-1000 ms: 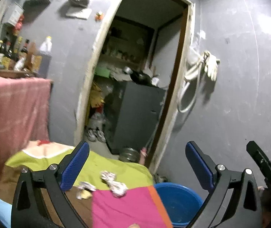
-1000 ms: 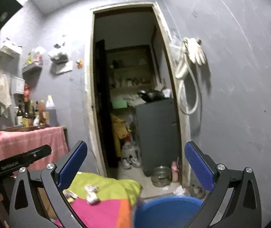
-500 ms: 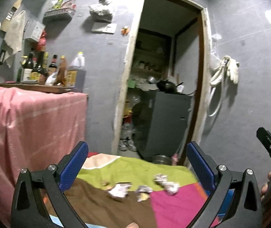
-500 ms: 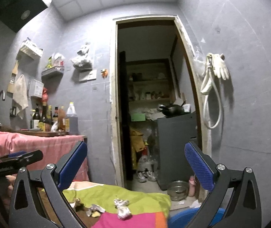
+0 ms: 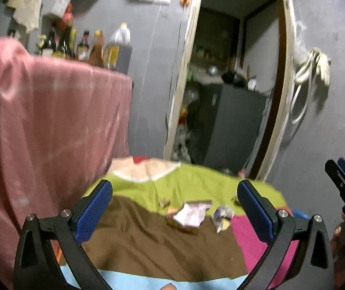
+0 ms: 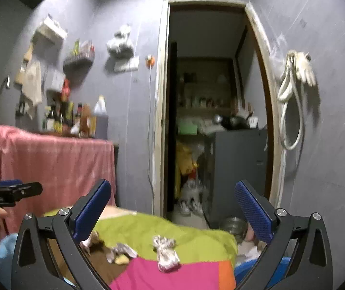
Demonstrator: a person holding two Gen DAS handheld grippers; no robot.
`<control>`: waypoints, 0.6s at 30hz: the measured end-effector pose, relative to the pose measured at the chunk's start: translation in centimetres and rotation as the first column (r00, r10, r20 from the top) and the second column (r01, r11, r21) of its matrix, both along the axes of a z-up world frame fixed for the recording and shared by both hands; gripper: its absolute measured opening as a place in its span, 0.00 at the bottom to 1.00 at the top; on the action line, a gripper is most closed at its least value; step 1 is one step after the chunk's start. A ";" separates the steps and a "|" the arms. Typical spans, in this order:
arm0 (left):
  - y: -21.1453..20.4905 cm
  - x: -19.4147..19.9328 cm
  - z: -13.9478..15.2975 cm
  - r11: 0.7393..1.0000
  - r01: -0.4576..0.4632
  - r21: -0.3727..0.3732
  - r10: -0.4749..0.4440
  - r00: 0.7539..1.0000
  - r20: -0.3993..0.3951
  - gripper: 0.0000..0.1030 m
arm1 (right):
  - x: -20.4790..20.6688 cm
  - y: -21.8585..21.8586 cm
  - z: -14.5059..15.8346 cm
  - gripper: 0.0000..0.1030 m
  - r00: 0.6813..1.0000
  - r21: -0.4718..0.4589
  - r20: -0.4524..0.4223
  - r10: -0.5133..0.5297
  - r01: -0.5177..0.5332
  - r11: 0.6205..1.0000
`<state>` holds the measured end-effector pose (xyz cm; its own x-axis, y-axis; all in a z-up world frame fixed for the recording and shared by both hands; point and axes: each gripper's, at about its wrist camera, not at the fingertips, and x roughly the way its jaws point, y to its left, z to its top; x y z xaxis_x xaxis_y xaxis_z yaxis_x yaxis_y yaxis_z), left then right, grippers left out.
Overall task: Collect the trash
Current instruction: 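Move both tools back from the bucket toward the blanket, then grasp the yellow paper strip with the left tool while the right tool grasps the white printed wrapper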
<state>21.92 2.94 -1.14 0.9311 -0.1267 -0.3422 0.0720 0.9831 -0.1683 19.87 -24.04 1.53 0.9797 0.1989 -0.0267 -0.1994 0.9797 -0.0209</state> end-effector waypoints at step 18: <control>-1.8 7.7 -5.9 0.992 0.110 -0.053 -0.122 0.931 -0.345 0.92 | 9.0 0.6 -6.6 0.83 0.877 -0.056 -0.469 0.108 -0.151 0.987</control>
